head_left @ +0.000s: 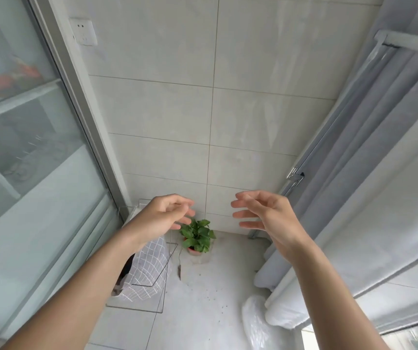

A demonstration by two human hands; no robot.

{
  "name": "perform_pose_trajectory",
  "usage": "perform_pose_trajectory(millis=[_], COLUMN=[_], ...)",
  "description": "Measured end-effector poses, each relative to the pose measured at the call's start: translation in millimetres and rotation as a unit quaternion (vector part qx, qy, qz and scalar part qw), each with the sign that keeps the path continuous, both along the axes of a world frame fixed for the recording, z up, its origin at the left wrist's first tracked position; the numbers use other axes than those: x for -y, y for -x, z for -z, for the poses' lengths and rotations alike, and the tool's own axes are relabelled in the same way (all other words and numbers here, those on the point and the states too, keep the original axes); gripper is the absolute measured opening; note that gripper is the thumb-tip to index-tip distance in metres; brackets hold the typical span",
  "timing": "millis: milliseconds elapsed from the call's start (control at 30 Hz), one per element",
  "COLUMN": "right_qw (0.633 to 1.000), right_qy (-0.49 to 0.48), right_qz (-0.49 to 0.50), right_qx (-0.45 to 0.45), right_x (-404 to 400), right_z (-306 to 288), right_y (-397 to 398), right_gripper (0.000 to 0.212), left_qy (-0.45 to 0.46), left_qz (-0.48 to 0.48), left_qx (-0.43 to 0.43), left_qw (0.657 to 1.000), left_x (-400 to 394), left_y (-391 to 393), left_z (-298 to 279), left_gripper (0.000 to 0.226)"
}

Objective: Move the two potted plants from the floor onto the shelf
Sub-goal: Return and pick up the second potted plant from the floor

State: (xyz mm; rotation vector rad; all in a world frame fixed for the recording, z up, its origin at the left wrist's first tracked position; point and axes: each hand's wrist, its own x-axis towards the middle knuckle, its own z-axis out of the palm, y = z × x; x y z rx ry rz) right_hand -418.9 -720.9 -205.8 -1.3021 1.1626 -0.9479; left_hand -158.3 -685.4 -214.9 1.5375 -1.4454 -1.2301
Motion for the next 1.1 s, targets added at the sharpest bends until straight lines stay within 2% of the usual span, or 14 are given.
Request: perform_pose_trajectory(millis=[367, 667, 900, 1100], right_qw=[0.997, 0.994, 0.991, 0.982], right_qy=[-0.058, -0.089, -0.120, -0.184], right_qz=[0.037, 0.067, 0.047, 0.007], right_qx=[-0.019, -0.024, -0.034, -0.039], right_x=[121, 193, 254, 310], right_z=[29, 49, 70, 103], right_y=[-39, -64, -66, -64], right_gripper=[0.017, 0.017, 0.018, 0.017], left_qy=[-0.034, -0.082, -0.112, -0.154], left_qz=[-0.008, -0.001, -0.010, -0.058], left_qx=[-0.038, -0.036, -0.037, -0.030], left_qw=[0.999, 0.996, 0.993, 0.986], left_x=[150, 235, 283, 313], left_y=[-40, -59, -56, -54], left_z=[35, 56, 78, 107], left_gripper=[0.021, 0.023, 0.024, 0.024])
